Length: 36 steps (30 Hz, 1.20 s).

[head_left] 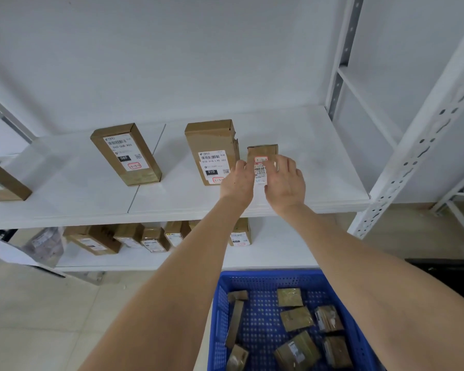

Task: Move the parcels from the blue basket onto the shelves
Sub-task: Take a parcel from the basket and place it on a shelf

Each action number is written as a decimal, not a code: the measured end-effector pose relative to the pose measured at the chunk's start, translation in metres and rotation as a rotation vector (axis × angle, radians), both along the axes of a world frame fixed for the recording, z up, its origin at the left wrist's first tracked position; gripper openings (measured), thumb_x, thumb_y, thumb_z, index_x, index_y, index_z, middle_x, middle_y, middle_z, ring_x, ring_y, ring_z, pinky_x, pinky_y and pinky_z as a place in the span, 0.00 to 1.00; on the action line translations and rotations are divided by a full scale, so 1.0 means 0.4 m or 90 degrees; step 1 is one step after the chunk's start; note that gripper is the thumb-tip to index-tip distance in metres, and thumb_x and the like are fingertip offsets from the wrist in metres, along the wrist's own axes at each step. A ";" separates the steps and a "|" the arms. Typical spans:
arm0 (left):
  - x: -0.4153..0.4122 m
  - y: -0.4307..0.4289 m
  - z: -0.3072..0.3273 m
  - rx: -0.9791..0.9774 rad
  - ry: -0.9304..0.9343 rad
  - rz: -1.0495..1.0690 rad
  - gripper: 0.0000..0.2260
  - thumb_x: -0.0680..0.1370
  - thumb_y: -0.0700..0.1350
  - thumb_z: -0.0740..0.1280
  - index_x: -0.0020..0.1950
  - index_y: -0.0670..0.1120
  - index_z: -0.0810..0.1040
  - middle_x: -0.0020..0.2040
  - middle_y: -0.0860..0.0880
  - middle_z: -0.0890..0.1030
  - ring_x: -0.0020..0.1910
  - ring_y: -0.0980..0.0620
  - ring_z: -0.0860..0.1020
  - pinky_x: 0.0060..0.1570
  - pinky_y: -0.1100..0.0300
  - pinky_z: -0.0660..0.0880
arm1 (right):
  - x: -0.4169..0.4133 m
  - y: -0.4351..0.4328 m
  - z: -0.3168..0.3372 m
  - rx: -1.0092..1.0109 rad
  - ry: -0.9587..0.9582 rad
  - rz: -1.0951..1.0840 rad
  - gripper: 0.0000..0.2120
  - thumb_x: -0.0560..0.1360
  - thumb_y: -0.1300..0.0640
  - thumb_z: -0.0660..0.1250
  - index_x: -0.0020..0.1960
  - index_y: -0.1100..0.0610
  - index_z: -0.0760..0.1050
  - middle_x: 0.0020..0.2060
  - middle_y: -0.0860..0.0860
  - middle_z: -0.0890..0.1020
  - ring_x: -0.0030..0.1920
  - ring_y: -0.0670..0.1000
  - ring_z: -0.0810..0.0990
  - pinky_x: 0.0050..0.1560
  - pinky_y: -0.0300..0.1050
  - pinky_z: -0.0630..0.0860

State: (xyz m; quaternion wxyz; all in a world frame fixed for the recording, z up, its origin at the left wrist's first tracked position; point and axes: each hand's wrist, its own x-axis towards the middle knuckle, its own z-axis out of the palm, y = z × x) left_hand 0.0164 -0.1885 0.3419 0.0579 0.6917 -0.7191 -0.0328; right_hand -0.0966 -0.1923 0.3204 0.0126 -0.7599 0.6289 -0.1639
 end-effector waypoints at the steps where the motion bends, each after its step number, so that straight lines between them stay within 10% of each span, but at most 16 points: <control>1: -0.002 0.020 -0.007 0.004 0.003 0.003 0.27 0.75 0.31 0.62 0.72 0.44 0.61 0.67 0.45 0.66 0.63 0.46 0.71 0.51 0.53 0.75 | -0.001 0.023 -0.003 -0.003 0.003 0.005 0.28 0.73 0.62 0.68 0.71 0.55 0.65 0.69 0.56 0.66 0.69 0.58 0.63 0.62 0.50 0.68; 22: -0.199 0.320 -0.575 0.306 -0.012 -0.057 0.24 0.76 0.35 0.64 0.71 0.43 0.63 0.68 0.44 0.65 0.63 0.45 0.71 0.49 0.54 0.75 | -0.237 0.382 -0.566 0.360 -0.037 -0.014 0.21 0.79 0.61 0.58 0.71 0.54 0.64 0.68 0.54 0.64 0.68 0.55 0.63 0.58 0.46 0.71; 36: -0.288 0.358 -1.324 0.546 0.056 -0.002 0.24 0.80 0.40 0.62 0.74 0.43 0.58 0.71 0.43 0.63 0.65 0.43 0.71 0.57 0.50 0.74 | -0.305 0.451 -1.292 0.608 -0.125 -0.248 0.26 0.78 0.58 0.63 0.73 0.57 0.60 0.71 0.56 0.62 0.71 0.57 0.62 0.64 0.51 0.68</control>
